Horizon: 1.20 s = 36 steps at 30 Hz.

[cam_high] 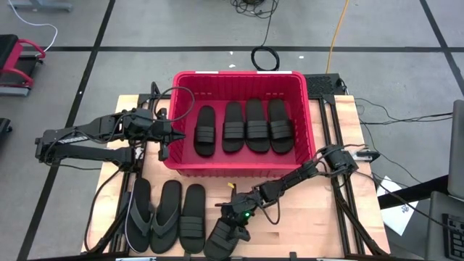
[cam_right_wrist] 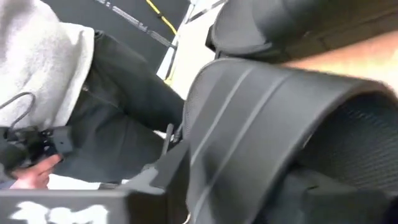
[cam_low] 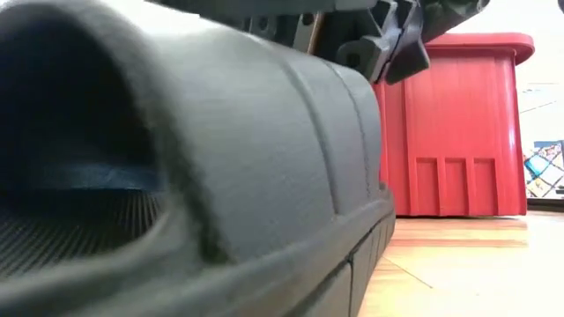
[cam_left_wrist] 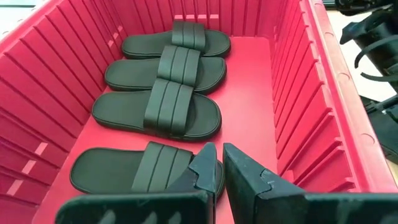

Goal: Pick and place slides into bin
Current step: Put the black slipper into the red bin

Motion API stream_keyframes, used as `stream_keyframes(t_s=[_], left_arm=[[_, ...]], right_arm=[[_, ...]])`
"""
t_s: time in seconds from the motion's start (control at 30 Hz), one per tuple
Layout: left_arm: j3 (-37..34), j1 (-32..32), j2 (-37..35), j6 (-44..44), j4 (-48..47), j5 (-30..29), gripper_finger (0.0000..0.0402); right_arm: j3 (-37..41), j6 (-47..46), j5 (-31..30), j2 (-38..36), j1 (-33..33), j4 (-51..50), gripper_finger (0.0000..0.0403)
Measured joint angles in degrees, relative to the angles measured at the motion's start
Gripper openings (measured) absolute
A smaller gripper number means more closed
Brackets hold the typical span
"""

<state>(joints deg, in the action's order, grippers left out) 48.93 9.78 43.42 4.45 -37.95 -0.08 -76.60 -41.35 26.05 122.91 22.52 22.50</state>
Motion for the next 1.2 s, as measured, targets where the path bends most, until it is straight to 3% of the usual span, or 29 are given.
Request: stream_keyframes(t_s=[0.23, 0.3, 0.57, 0.87, 1.07, 1.2], left_arm=[[0.0, 0.0, 0.0, 0.4, 0.0, 0.0, 0.0026], [0.0, 0.0, 0.0, 0.5, 0.0, 0.0, 0.0026], [0.0, 0.0, 0.0, 0.5, 0.0, 0.0, 0.0026], [0.0, 0.0, 0.0, 1.3, 0.1, 0.0, 0.0026], [0.0, 0.0, 0.0, 3.1, 1.3, 0.0, 0.0026], [0.0, 0.0, -0.1, 3.1, 2.3, -0.1, 0.0026]], right_arm=[[0.0, -0.3, 1.3, 0.1, -0.2, 0.4, 0.0029], [0.0, -0.2, 1.3, 0.1, -0.2, 0.5, 0.0011], [0.0, 0.1, 1.2, -2.0, -0.2, 0.0, 0.0006], [0.0, 0.8, 2.7, -11.0, -0.3, -6.1, 0.0004], [-0.2, -4.0, 3.8, -17.8, -0.3, -8.1, 0.0003], [-5.3, -1.9, 3.8, -21.6, -0.5, -20.1, 0.0003]])
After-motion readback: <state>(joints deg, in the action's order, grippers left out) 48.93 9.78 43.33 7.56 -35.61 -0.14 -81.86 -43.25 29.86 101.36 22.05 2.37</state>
